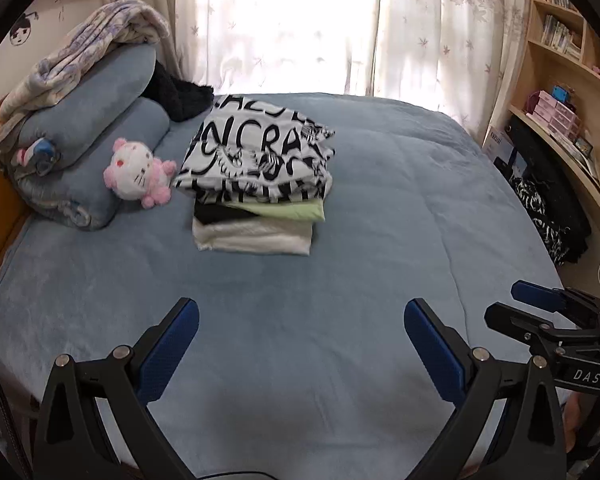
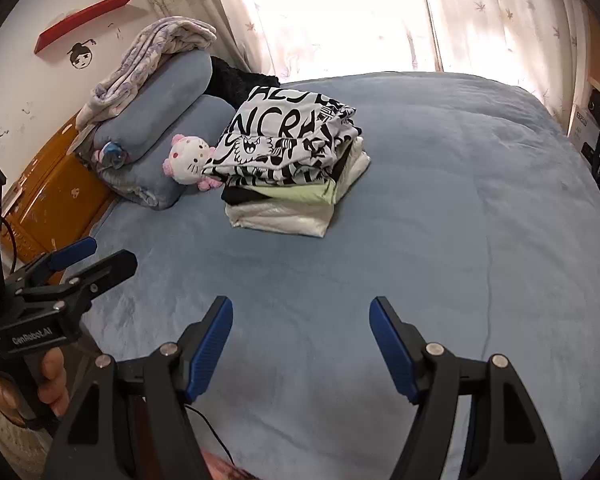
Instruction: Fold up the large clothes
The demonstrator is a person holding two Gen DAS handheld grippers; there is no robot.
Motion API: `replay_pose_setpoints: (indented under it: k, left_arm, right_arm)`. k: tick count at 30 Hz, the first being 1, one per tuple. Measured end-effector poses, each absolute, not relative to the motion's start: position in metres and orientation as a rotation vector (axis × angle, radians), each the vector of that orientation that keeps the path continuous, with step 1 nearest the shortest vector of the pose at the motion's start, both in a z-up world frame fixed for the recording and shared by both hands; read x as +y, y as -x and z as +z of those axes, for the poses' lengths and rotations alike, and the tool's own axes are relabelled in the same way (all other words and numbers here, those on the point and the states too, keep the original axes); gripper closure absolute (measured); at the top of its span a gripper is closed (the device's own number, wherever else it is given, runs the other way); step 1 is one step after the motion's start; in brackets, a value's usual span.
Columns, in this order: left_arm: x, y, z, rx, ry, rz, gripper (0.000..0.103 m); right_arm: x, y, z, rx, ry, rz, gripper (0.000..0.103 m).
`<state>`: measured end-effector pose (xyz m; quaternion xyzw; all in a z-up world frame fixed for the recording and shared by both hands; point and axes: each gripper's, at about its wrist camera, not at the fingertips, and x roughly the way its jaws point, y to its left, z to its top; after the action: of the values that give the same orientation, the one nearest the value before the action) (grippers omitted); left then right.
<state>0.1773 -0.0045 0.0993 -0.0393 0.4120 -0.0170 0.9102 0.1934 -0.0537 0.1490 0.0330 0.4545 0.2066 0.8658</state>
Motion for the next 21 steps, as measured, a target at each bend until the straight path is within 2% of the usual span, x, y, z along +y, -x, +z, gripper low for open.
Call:
replay_pose_setpoints:
  k: [9,21]
  left_arm:
    - [-0.027,-0.117,0.091,0.843,0.016,-0.029,0.001]
    - [-0.068,-0.087,0.000,0.764,0.076,0.018,0.001]
  right_arm:
    - [-0.090,-0.142,0.143,0.915,-0.072,0.426,0.032]
    - [-0.105,-0.089,0.074,0.874,-0.083,0.297,0.031]
